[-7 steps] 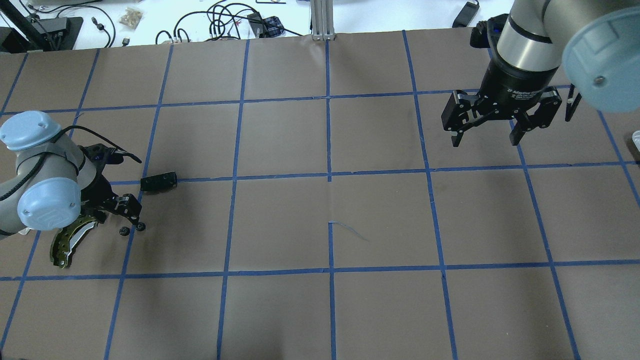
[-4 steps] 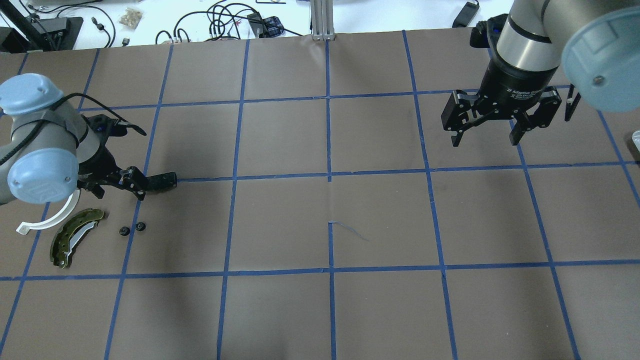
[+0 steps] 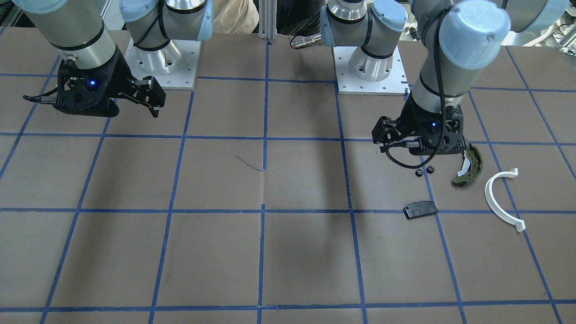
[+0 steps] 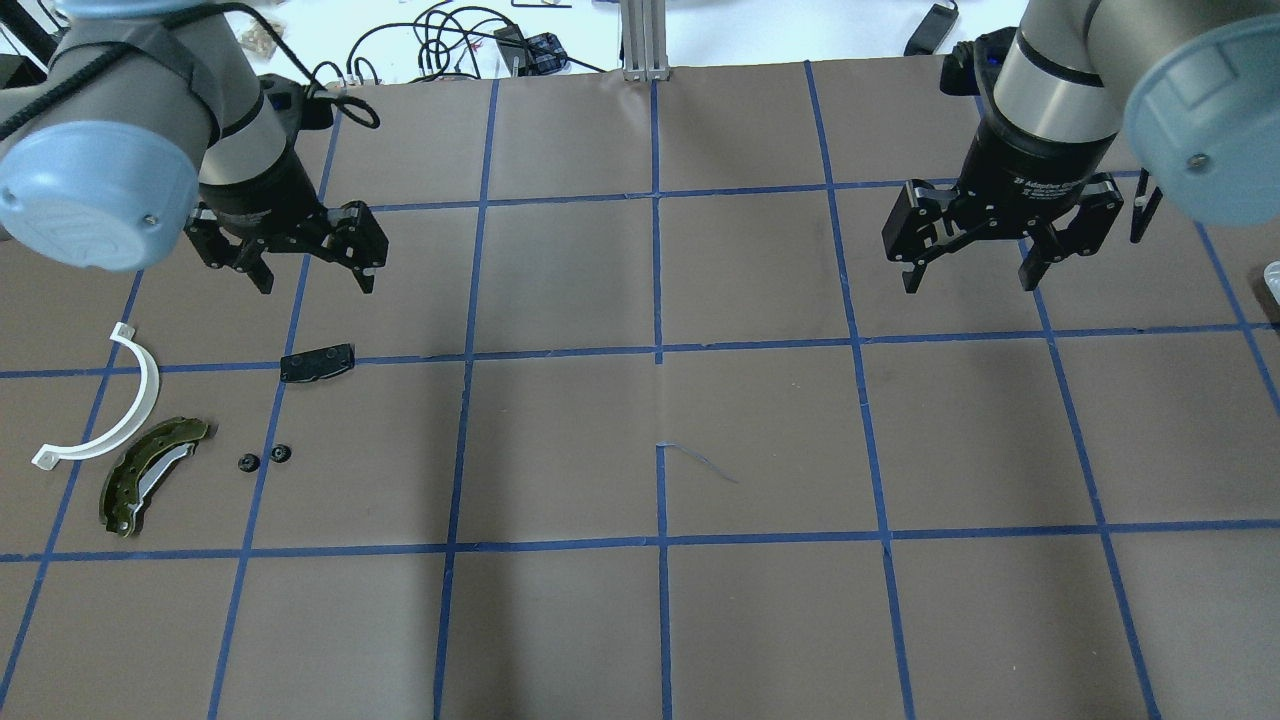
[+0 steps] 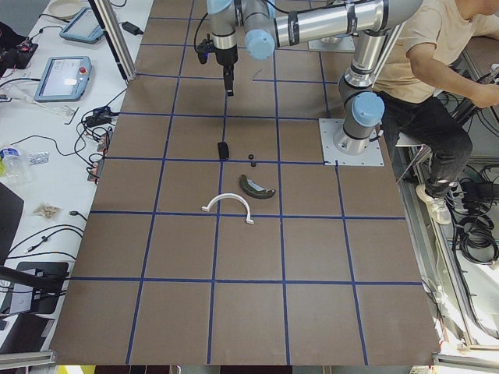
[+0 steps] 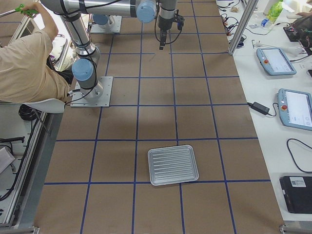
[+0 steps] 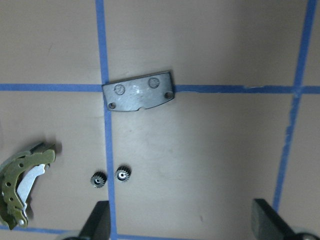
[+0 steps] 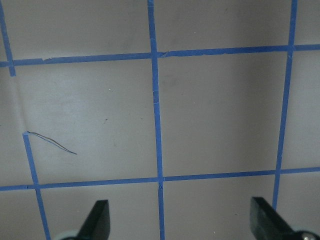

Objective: Place bearing gear from tray to pile

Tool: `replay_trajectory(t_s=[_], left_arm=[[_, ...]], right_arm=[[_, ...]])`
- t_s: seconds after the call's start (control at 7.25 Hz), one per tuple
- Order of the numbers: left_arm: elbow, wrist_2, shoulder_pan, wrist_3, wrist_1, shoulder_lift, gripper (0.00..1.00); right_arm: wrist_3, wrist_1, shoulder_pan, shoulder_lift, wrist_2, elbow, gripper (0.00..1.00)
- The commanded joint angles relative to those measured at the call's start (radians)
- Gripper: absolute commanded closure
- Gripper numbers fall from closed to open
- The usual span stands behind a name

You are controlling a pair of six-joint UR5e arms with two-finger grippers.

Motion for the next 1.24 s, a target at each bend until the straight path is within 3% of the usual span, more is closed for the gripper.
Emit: replay_trajectory(t_s=[0.0,0.14,0.28,0.55,1.1], left_arm=[[0.056,-0.021,-0.065,-0.062,-0.106,0.073,0.00],[0.058,-0.129,-0.062,-0.065,-0.111,0.099,0.00],[0.061,-0.170,-0.054,-0.065,-0.099,0.092,0.00],[0.112,-0.162,-0.049,-0.062,-0.081,0.057,0.00],[0.112,-0.155,-0.049,-0.061,-0.073,0.054,0.00]], right_arm=[[0.000,0.000,0.000,0.001,0.000,0.000,0.00],[0.000,0.000,0.000,0.001,0.000,0.000,0.00],[0.002,0.000,0.000,-0.001,0.001,0.000,0.00],[0.003,0.001,0.000,0.001,0.004,0.000,0.00],[0.003,0.003,0.000,-0.001,0.001,0.011,0.00]])
